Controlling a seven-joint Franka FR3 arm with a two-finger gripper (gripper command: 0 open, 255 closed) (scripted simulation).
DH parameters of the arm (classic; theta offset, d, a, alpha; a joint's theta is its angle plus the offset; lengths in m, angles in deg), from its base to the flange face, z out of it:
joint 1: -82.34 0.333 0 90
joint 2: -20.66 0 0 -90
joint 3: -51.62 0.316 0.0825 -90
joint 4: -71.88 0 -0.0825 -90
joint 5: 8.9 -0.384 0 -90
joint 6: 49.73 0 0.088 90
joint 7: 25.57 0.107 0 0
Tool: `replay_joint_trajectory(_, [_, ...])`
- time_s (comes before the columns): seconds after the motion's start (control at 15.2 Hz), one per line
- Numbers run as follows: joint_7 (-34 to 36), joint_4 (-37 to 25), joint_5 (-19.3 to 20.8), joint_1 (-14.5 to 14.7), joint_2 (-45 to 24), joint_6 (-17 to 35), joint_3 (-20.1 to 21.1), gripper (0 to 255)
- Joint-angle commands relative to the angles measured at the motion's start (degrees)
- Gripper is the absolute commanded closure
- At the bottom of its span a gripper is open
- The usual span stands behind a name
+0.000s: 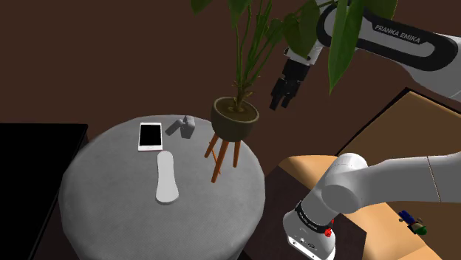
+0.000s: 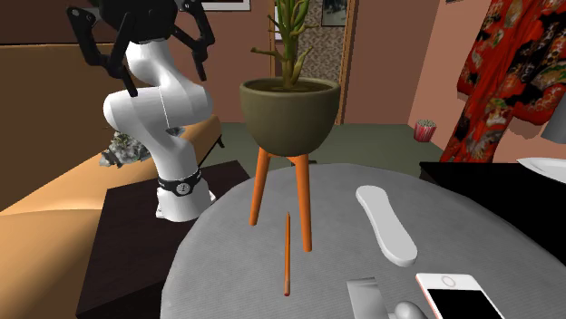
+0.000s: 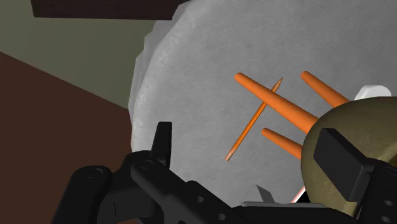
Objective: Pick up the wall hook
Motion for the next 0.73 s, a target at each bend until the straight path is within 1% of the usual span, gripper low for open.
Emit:
replay_joint_trajectory(0.0, [0.0, 0.0, 0.0, 0.0, 0.0, 0.0, 0.0, 0])
replay_joint_trajectory(0.33, [2.8, 1.6, -2.8, 1.0, -6.4, 9.5, 2.5, 0])
replay_joint_trajectory(0.66, [5.1, 1.1, -5.2, 2.0, -14.3, 18.6, 5.0, 0])
